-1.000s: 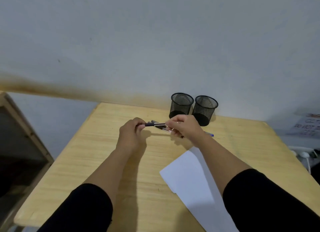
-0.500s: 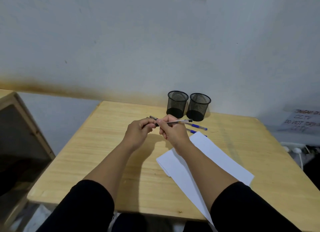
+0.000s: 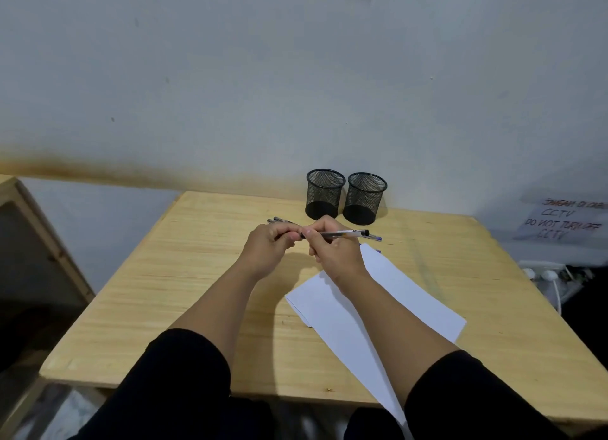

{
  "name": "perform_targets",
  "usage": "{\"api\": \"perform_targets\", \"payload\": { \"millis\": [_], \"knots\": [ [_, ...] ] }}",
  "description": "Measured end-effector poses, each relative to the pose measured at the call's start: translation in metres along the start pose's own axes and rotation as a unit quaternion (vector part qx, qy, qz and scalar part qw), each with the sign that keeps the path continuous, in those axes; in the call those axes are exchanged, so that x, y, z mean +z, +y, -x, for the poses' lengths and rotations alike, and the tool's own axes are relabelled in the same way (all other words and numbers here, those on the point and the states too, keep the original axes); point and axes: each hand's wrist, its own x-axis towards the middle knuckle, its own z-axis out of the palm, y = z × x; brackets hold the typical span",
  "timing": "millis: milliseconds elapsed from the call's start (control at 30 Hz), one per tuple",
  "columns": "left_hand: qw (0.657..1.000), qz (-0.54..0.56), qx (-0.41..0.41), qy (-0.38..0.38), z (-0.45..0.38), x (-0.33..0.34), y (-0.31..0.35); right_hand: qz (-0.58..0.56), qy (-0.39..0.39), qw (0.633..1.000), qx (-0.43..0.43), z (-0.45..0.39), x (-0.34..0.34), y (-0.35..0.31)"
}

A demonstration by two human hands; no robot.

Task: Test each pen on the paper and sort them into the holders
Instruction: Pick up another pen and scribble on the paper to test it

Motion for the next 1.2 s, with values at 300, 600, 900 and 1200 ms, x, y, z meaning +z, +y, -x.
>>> {"api": "perform_targets", "payload": {
  "millis": [300, 600, 900, 1200],
  "knots": [
    [0.972, -0.117, -0.116, 0.165, 0.025, -0.057, -0.048, -0.062, 0.028, 0.998, 0.001, -0.008, -0.044, -0.031],
    [0.978, -0.139, -0.096, 0.12, 0.026, -0.006, -0.055, -0.068, -0.013, 0.991, 0.114, 0.013, -0.015, 0.006],
    [0.984, -0.149, -0.018, 0.094, 0.051, 0.006, -0.048, -0.099, -0.017, 0.978, 0.183, 0.036, -0.023, 0.027],
    [0.98, -0.198, 0.017, 0.025, 0.068, 0.009, -0.052, 0.023, -0.03, 0.987, 0.157, 0.05, -0.013, 0.043]
  ]
}}
